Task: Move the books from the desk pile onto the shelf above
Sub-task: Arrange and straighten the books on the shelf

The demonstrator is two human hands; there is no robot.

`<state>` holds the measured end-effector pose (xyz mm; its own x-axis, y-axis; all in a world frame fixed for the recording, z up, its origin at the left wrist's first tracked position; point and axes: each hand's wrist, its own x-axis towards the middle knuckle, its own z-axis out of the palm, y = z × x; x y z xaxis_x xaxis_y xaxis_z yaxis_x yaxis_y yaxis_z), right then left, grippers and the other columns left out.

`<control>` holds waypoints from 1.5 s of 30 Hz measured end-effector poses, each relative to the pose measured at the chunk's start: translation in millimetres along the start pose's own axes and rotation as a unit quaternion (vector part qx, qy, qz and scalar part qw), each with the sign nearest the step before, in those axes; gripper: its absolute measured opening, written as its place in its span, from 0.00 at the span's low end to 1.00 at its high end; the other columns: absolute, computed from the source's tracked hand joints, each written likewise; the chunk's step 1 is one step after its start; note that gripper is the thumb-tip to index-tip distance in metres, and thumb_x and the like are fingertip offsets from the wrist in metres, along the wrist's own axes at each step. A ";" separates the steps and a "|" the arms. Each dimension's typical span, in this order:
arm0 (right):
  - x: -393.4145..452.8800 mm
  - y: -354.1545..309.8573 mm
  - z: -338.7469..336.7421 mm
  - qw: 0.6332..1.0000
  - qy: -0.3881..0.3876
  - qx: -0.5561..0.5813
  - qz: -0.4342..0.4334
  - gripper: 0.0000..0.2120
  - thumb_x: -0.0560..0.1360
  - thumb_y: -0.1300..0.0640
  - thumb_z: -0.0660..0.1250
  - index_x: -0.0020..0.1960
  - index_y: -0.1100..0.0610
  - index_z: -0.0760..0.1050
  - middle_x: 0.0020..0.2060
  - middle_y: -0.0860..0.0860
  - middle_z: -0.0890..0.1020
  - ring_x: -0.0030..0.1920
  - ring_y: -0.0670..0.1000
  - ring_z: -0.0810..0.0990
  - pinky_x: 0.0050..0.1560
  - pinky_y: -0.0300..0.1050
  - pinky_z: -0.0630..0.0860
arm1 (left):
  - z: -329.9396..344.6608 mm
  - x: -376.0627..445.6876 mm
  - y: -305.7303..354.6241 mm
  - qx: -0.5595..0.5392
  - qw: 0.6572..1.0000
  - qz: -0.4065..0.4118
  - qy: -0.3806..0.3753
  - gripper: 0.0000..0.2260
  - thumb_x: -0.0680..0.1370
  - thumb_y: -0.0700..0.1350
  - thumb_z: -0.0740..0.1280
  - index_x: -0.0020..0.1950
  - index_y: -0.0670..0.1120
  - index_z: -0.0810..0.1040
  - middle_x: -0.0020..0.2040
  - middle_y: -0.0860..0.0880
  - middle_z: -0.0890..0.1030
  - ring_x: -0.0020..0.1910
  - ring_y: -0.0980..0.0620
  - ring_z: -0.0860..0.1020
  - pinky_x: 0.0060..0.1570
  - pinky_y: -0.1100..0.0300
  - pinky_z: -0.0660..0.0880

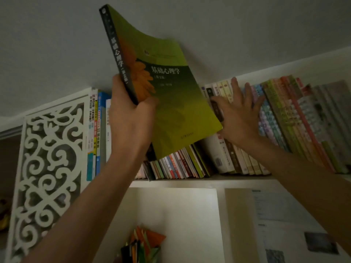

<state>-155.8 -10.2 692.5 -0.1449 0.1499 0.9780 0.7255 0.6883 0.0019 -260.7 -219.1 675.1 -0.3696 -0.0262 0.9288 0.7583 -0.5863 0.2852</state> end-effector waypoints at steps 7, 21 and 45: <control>1.5 -4.6 1.8 0.999 -0.029 0.032 -0.026 0.34 0.71 0.42 0.70 0.73 0.41 0.60 0.76 0.52 0.38 0.75 0.61 0.36 0.68 0.68 0.35 | 20.8 15.9 -20.7 0.217 0.975 0.040 0.002 0.14 0.76 0.40 0.60 0.61 0.45 0.69 0.35 0.52 0.73 0.34 0.51 0.74 0.30 0.58 0.65; 2.9 2.3 0.3 0.999 -0.009 0.031 -0.009 0.27 0.73 0.42 0.65 0.71 0.43 0.64 0.77 0.52 0.39 0.75 0.61 0.37 0.68 0.68 0.35 | 42.8 8.7 -23.7 0.170 0.985 -0.004 -0.020 0.10 0.77 0.44 0.60 0.58 0.46 0.71 0.37 0.52 0.74 0.38 0.50 0.75 0.35 0.57 0.69; 2.0 9.5 -2.3 1.000 0.012 0.018 -0.002 0.30 0.71 0.38 0.65 0.71 0.42 0.64 0.77 0.53 0.40 0.75 0.63 0.38 0.68 0.68 0.35 | 103.2 -46.9 -31.9 0.218 0.972 -0.038 -0.075 0.32 0.76 0.37 0.60 0.76 0.48 0.51 0.51 0.52 0.72 0.33 0.59 0.65 0.30 0.68 0.62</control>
<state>-147.7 -4.9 695.0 -0.1310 0.1304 0.9828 0.7008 0.7133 -0.0012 -212.1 -115.5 646.9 -0.3753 0.1421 0.9159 0.8998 -0.1815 0.3968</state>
